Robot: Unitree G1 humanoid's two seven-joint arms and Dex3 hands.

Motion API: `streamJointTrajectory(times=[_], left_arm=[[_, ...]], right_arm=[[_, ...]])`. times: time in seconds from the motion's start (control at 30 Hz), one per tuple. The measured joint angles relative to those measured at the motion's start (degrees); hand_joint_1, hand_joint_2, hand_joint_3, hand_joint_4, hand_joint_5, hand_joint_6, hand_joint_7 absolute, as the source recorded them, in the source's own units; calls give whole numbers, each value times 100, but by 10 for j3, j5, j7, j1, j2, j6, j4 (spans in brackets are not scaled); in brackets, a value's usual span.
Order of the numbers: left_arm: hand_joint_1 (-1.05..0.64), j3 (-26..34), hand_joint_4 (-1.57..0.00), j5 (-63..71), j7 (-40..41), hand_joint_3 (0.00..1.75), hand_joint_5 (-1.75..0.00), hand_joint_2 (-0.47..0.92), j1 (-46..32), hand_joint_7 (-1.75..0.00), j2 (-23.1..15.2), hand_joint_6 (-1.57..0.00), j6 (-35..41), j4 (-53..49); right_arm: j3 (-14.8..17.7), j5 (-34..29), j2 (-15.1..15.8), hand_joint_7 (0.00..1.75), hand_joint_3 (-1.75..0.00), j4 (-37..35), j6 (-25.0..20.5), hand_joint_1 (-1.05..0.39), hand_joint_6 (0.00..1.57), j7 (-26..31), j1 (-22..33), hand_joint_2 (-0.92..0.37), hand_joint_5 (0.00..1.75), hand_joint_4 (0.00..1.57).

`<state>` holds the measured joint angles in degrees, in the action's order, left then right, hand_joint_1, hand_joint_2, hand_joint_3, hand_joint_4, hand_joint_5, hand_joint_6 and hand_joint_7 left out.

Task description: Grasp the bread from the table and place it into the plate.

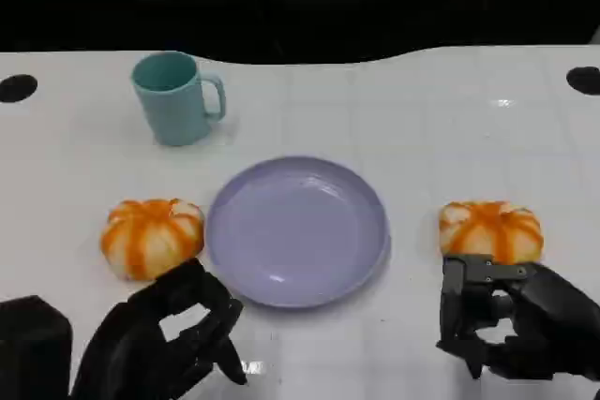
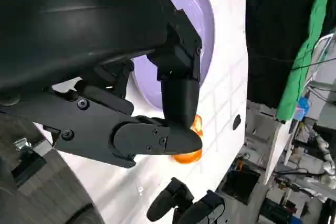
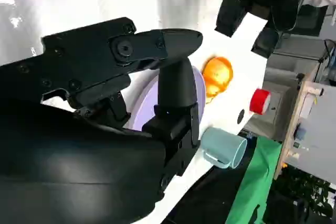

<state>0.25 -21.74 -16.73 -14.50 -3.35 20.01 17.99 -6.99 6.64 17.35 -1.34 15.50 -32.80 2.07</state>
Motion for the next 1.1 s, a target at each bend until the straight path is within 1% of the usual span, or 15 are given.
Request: streamJointTrajectory(times=[0.8,0.93,0.97,1.0,1.07,1.1], left_arm=[[-57,0,-77,0,0,35,-175,92,1,-174,0,-58,0,-1],[-58,0,-78,0,0,34,-175,92,1,-174,0,-58,0,-1],[-58,0,-78,0,0,34,-175,92,1,-174,0,-58,0,-1],[-58,0,-78,0,0,34,-175,92,1,-174,0,-58,0,-1],[-59,0,-78,0,0,34,-175,92,1,-174,0,-59,0,-2],[-59,0,-78,0,0,34,-175,92,1,-174,0,-59,0,-3]], right_arm=[[0,9,0,175,-23,0,-1,-38,61,-1,-1,-92,175,83],[0,9,0,173,-25,0,-1,-41,56,-1,-1,-92,175,78],[0,9,0,164,-25,0,-1,-43,56,-1,-1,-92,175,73],[0,9,-1,160,-25,0,-1,-43,56,0,-1,-92,175,71],[1,9,-3,130,-24,0,0,-45,57,4,-1,-92,172,63],[3,9,-6,123,-23,0,1,-44,58,7,-1,-92,170,61]])
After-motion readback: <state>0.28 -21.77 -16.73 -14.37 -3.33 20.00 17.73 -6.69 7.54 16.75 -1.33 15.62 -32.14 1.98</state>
